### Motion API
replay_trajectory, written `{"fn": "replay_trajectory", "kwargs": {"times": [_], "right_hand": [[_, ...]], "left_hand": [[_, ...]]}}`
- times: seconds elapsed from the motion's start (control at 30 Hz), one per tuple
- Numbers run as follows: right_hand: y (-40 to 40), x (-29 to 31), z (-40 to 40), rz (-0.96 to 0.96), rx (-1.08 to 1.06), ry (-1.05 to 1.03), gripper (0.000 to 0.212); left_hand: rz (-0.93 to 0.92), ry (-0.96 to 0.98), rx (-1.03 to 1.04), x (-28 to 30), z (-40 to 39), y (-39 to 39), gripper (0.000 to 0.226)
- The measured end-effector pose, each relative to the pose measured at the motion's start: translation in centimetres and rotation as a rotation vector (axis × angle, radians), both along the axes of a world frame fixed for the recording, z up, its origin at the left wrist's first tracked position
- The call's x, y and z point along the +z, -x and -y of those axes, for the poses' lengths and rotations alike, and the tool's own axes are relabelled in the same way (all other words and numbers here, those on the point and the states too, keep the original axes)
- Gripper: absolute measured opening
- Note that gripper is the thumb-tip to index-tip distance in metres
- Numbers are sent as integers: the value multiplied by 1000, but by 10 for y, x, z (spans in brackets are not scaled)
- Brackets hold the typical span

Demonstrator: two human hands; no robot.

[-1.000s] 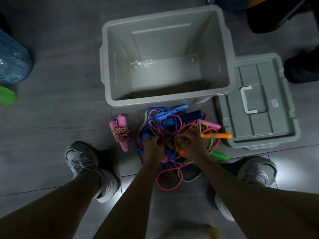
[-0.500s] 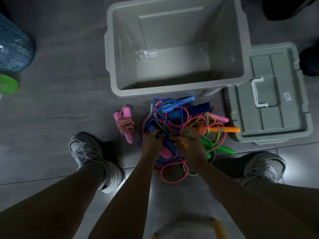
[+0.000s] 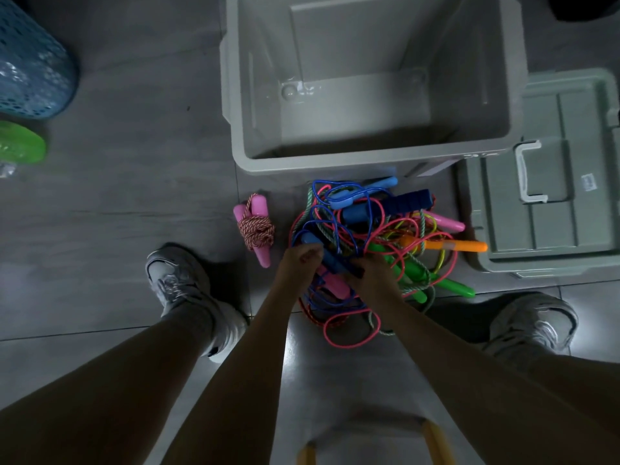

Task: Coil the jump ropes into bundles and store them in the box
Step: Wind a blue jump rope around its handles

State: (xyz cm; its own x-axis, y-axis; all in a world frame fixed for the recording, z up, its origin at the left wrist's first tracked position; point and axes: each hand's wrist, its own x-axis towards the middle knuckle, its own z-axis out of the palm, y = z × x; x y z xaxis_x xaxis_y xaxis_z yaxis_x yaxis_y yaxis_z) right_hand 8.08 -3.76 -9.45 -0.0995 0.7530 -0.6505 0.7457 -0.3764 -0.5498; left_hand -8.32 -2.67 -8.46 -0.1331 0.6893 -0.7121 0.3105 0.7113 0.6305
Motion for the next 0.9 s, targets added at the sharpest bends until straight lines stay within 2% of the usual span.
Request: {"fn": "replay_trajectory", "kwargs": {"times": [0.1, 0.2, 0.33, 0.53, 0.63, 0.7, 0.77, 0.9], "right_hand": [[6, -1, 1, 58, 11, 63, 47], [7, -4, 1, 42, -35, 46, 52], [5, 0, 2, -33, -130, 38, 30], [1, 3, 11, -130, -169, -96, 37], [4, 11, 7, -159, -193, -150, 20], [7, 18, 3, -172, -281, -181, 32], [11, 32, -1, -214, -356, -221, 34], [22, 64, -18, -280, -291, -372, 40]], "left_hand": [[129, 54, 196, 2, 5, -2, 19], [161, 71, 336, -1, 8, -1, 13], [114, 62, 366, -2, 7, 0, 20], [139, 118, 459, 12, -2, -3, 24], [174, 44, 581, 24, -10, -5, 10], [160, -34, 622, 36, -15, -8, 6], [172, -82, 621, 47, -19, -10, 8], [228, -150, 637, 74, -26, -10, 15]]}}
